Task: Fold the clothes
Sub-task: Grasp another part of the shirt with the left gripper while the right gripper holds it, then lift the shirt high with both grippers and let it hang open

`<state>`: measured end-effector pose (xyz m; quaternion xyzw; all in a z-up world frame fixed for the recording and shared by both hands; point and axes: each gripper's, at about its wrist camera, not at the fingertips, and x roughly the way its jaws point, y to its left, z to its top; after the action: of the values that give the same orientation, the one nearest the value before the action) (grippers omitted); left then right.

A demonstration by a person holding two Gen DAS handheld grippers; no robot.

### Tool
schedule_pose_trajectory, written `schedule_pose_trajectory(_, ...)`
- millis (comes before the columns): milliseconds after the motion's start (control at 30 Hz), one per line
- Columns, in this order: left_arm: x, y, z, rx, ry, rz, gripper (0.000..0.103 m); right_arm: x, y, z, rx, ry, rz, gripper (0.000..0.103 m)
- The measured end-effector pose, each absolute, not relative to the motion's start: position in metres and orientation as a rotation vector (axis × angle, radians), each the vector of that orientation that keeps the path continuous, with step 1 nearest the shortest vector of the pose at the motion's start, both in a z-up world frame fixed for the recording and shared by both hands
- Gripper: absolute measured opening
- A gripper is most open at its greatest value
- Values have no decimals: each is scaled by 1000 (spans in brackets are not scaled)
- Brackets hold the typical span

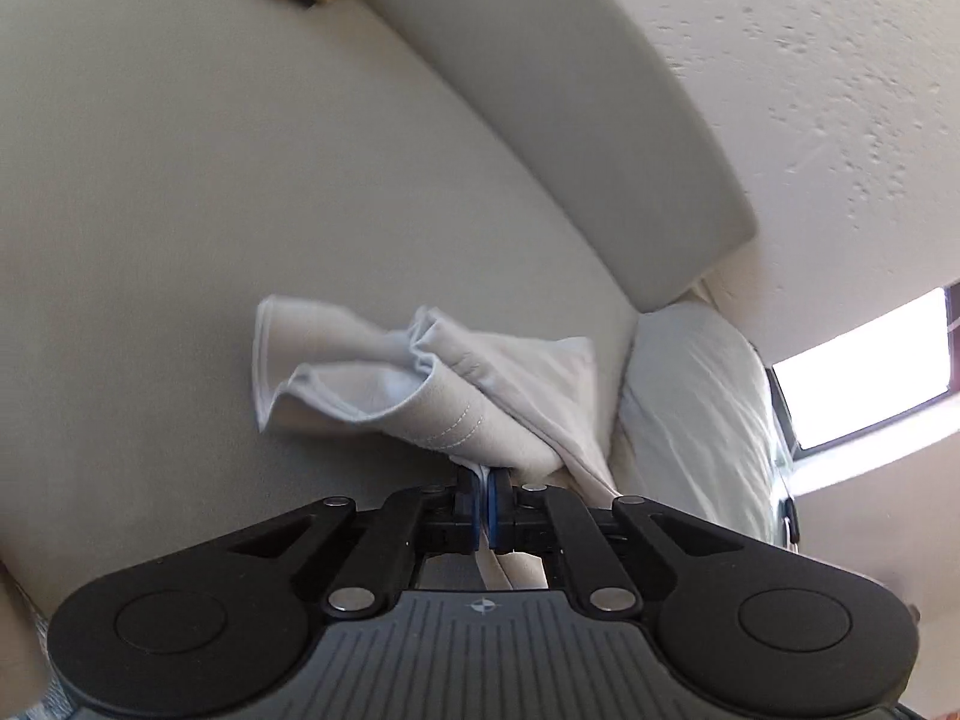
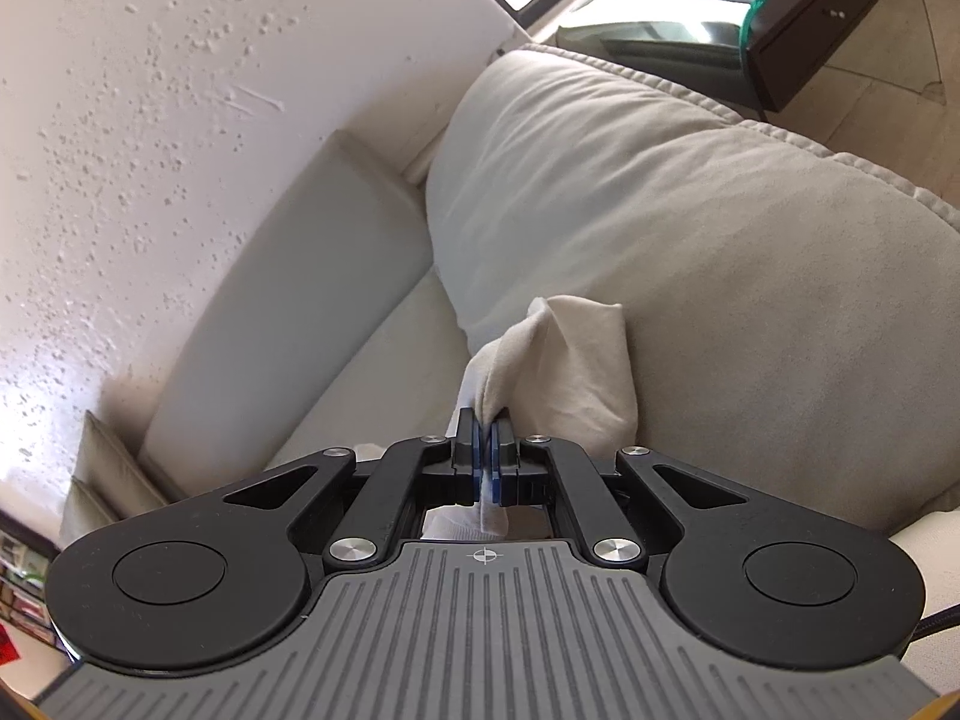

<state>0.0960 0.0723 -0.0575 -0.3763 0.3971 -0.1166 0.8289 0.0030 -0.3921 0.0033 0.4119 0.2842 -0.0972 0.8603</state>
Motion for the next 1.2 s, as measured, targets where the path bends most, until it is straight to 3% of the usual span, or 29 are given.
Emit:
schedule_pose_trajectory(167,67,110,64,-863,608,-484,0,9,-380,31,906,641,-63,3)
schedule_pose_trajectory(267,46,127,143,-941,280,-624,0,0,-373,83,991,488,113,2)
schedule_pose_trajectory(367,33,144,184,-887,171,-520,1,-23,-363,143,963,259,190,2)
schedule_pose_trajectory(467,52,161,180,-891,264,-419,1,-22,-346,174,885,228,207,2)
schedule_pose_trajectory(667,73,192,149,-994,411,-322,0,2,-312,176,846,372,217,2)
schedule_pose_trajectory(900,42,203,197,-870,163,-349,0,3,-307,184,799,311,201,3)
schedule_pose_trajectory(1200,9,185,223,-742,20,-374,0,-20,-300,208,698,211,211,3)
